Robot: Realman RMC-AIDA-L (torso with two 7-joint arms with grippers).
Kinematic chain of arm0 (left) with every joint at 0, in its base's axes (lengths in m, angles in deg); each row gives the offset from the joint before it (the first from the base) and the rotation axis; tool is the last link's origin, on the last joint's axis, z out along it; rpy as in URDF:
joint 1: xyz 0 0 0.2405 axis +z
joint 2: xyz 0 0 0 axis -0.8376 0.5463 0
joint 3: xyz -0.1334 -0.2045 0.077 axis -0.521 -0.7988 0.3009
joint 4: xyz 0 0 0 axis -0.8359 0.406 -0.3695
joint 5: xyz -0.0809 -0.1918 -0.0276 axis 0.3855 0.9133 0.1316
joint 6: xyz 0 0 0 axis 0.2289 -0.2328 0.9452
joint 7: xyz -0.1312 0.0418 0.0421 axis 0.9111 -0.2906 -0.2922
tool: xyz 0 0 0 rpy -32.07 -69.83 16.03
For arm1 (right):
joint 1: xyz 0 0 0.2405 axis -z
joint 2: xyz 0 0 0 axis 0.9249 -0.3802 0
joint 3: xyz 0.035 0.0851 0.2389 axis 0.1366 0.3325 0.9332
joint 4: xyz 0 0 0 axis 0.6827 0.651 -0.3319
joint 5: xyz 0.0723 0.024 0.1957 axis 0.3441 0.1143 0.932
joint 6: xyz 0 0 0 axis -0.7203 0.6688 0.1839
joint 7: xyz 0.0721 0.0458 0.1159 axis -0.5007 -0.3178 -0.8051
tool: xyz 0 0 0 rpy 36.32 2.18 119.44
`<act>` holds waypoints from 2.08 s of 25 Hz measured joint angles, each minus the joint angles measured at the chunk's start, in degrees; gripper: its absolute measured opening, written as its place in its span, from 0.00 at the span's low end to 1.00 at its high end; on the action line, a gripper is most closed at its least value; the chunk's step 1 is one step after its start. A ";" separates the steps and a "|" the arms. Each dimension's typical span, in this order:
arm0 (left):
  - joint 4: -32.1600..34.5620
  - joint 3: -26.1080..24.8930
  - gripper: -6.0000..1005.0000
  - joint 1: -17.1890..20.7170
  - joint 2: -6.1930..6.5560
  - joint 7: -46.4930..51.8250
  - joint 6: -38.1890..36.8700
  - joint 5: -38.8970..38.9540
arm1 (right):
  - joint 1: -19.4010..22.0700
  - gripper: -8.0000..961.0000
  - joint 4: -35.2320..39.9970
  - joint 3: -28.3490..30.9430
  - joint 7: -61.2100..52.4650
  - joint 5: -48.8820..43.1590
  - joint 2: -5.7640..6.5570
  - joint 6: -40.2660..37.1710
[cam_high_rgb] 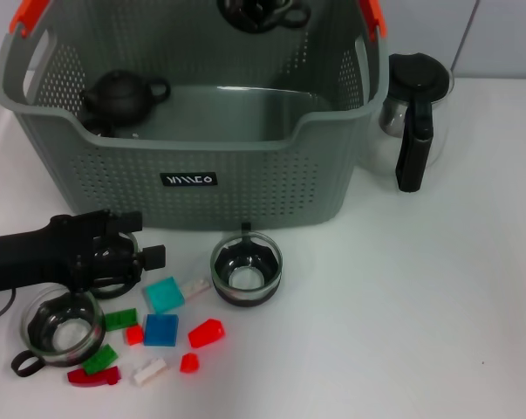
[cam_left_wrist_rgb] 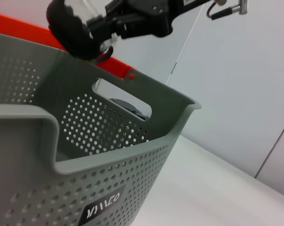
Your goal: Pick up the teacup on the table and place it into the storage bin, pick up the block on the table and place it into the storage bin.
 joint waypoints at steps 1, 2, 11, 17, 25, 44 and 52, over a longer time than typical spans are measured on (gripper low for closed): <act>-0.16 0.00 0.85 -0.03 0.00 -0.12 0.28 0.00 | -0.34 0.06 -2.26 0.02 -0.27 -0.05 0.09 1.27; -0.16 0.00 0.85 -0.03 0.00 -0.12 0.28 0.00 | -0.34 0.06 -2.26 0.02 -0.27 -0.05 0.09 1.27; -0.69 0.00 0.85 -0.15 -0.09 -0.19 0.65 0.42 | -2.15 0.06 -12.44 -0.59 0.76 -0.14 -0.22 6.44; -0.75 0.00 0.85 -0.16 -0.09 -0.26 0.70 0.70 | -2.21 0.06 -15.33 -1.61 1.17 -0.02 -0.45 8.83; -0.83 0.00 0.86 -0.25 -0.09 -0.26 0.87 0.75 | -2.20 0.06 -18.22 -2.16 1.25 0.21 -0.53 10.84; -0.90 0.00 0.86 -0.57 -0.29 -0.26 0.84 1.41 | -1.77 0.06 -18.96 -1.89 0.97 0.28 -0.51 10.64; -0.90 0.00 0.85 -0.73 -0.53 -0.26 0.83 1.42 | -1.99 0.06 -18.92 -2.13 0.38 0.13 -0.50 10.69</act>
